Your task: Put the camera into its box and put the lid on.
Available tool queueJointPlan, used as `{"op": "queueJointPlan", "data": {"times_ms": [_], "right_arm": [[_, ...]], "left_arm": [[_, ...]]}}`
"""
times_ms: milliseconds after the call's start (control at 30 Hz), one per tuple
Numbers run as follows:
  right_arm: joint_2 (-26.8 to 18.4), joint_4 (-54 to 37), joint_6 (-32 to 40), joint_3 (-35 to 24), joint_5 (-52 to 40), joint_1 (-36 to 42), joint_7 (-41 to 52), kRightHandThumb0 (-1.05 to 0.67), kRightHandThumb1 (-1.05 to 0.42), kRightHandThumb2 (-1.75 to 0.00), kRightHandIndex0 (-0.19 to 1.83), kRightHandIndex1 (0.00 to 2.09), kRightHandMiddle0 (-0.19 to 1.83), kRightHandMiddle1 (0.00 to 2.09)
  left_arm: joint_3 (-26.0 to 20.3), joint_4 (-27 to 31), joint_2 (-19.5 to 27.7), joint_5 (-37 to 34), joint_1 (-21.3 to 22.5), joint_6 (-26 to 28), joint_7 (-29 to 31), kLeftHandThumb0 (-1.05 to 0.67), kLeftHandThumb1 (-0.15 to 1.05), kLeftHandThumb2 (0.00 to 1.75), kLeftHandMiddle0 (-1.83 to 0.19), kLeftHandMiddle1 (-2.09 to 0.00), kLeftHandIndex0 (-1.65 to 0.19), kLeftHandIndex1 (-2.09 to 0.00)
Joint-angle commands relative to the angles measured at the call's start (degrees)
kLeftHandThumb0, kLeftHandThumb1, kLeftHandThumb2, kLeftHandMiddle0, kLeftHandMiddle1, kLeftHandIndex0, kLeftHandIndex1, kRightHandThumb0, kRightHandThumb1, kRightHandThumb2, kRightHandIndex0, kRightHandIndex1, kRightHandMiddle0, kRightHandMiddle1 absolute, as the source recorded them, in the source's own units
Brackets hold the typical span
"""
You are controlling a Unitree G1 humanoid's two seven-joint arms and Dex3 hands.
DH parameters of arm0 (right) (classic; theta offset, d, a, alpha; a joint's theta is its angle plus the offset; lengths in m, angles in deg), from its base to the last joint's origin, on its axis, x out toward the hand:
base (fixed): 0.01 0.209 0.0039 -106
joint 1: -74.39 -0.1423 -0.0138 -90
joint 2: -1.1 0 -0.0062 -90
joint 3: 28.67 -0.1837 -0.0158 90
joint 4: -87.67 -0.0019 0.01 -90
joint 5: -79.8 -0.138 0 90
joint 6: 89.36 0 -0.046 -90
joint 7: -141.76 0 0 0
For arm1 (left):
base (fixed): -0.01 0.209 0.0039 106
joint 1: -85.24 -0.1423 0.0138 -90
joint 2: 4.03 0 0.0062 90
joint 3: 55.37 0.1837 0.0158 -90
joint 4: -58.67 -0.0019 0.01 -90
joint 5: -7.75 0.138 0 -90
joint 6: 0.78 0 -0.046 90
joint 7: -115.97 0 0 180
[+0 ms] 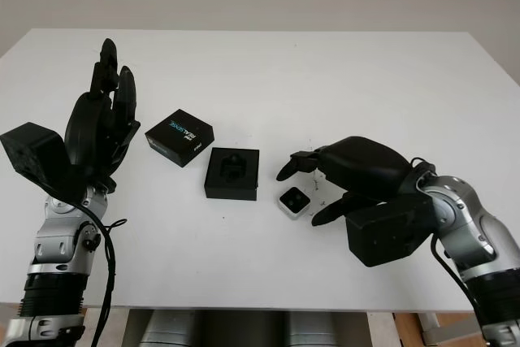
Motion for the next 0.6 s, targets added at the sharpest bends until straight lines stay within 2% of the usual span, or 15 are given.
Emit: {"op": "queueJointPlan", "data": {"times_ms": [0,267,567], "right_arm": [[0.6,0.7,-0.5,0.4,0.4,-0.9,-1.0,-0.48,-0.82,-0.05,0.48,0.12,0.37,0.66],[1.2,3.1,-3.5,0.8,0.8,-0.5,-5.6,-0.46,-0.81,-0.05,0.49,0.11,0.44,0.66],[1.4,3.7,-1.7,1.6,-1.1,-0.8,-3.0,-0.46,-0.81,-0.05,0.42,0.07,0.43,0.62]], "left_arm": [[0.2,1.0,0.3,0.4,-0.7,0.0,0.0,-0.74,1.05,0.56,0.19,0.0,0.19,0.0],[0.2,1.3,0.4,0.5,-0.8,0.1,0.1,-0.74,1.05,0.56,0.19,0.0,0.19,0.0],[0.4,1.2,0.6,0.8,-0.6,0.2,0.4,-0.74,1.05,0.57,0.19,0.0,0.19,0.0]]}}
